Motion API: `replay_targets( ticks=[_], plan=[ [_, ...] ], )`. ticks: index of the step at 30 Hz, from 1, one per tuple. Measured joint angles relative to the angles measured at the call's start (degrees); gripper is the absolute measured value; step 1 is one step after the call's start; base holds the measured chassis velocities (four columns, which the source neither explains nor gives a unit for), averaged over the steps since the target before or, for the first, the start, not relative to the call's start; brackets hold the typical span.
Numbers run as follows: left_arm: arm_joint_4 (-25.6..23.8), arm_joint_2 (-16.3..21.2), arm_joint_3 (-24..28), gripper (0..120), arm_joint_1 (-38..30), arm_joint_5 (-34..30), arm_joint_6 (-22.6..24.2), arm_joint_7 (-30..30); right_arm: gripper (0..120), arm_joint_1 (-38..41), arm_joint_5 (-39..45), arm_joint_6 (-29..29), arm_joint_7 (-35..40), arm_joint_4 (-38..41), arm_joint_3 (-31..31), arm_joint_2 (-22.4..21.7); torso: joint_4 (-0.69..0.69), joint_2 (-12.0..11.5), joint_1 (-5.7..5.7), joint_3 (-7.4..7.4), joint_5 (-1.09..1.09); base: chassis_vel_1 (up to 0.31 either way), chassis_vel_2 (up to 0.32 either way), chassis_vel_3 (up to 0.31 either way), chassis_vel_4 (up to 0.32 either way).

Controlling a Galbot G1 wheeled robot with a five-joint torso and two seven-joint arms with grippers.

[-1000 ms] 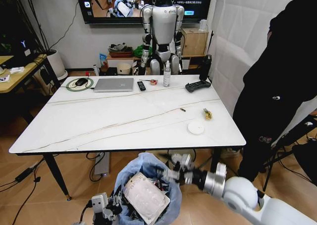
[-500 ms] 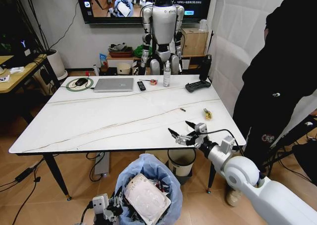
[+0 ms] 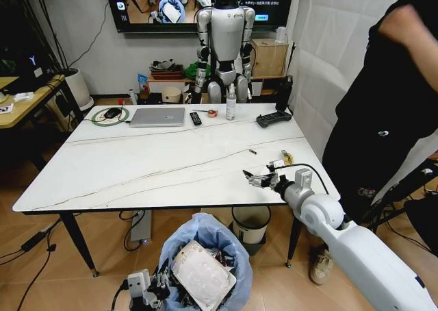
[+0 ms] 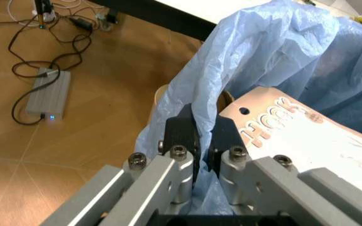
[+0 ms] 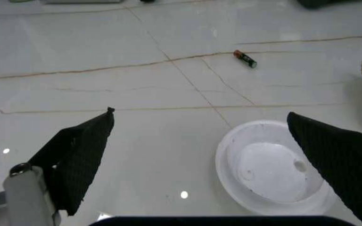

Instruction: Pick up the trash bin and place the trash from the table into it.

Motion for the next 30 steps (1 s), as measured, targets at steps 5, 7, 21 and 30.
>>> replay_targets(
  ticks=[5,7,21,30],
  plan=[
    [-0.04,-0.04,-0.01,0,-0.35,-0.05,0.07,0.00,100,0.19,-2.31,0.95,-1.88,-2.70,-0.57,-0.28,-0.01,0.00,0.00,0.00,0.00,0.000,0.000,0.000,0.000],
    [0.13,-0.07,0.01,0,-0.44,-0.05,0.10,-0.01,100,0.45,-2.99,1.18,-2.44,-3.56,-0.95,-0.30,0.00,0.00,0.00,0.00,0.00,0.000,0.000,0.000,0.000],
    [0.29,-0.21,-0.03,0,-0.57,-0.17,0.19,-0.07,100,2.67,-7.55,1.98,-4.63,-7.23,-3.93,0.15,0.00,0.00,0.00,-0.01,-0.01,0.000,0.000,0.000,0.000],
    [0.42,-0.28,-0.05,0,-0.54,-0.17,0.21,-0.09,100,4.09,-8.71,2.07,-5.48,-9.19,-4.32,0.26,0.00,0.00,0.00,-0.01,-0.01,0.000,0.000,0.000,0.000]
  ],
)
